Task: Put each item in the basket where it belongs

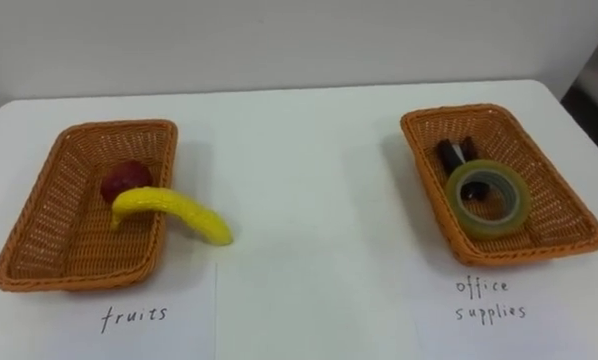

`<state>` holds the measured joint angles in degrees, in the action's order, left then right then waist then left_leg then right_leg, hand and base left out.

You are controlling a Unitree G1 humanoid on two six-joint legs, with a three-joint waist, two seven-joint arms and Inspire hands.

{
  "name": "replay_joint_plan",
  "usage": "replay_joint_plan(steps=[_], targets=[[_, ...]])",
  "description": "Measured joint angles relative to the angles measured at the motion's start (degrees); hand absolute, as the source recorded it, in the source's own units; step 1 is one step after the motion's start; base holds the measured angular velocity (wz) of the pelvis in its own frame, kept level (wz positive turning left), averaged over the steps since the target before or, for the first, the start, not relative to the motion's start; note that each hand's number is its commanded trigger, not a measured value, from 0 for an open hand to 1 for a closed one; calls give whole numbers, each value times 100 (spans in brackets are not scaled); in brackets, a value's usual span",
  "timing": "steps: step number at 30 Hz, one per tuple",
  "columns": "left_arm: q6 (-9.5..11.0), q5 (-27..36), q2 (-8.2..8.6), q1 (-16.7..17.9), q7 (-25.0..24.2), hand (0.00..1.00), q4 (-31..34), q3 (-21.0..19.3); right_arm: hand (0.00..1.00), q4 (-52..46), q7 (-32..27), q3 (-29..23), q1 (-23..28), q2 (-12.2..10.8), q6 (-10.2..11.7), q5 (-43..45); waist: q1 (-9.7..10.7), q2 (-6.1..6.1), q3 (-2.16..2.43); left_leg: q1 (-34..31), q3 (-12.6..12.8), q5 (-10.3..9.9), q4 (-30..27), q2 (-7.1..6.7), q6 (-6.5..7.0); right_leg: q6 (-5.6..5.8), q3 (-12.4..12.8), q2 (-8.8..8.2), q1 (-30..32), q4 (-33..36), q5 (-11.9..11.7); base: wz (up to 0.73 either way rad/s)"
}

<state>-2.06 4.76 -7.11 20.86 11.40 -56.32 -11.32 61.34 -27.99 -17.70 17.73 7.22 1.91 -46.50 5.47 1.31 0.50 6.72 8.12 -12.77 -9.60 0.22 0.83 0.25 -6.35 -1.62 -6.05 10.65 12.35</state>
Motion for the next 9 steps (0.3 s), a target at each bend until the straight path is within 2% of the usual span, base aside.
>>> replay_joint_plan(steps=[2, 5, 9], targets=[[-1, -196, -4, -22, -85, 0, -83, 22, 0, 363, 751, 301, -131, 4, -91, 549, -102, -9, -3, 23, 2, -2, 5, -1, 2, -1, -2, -2, -10, 2, 0, -2], [-55, -324, -15, 5, -84, 0, -130, 22, 0, 494, 1433, 707, -200, 17, -233, 1298, -227, -10, -20, 85, -3, -6, 4, 3, -2, -1, -8, 5, -89, -6, -1, 0], [-181, -340, -12, -9, -102, 0, -189, 97, 0, 515, 2010, 1123, -389, 15, -418, 2068, -336, -15, -22, 94, -29, -50, -32, 6, -4, -1, -33, 2, -133, -23, 22, 3]])
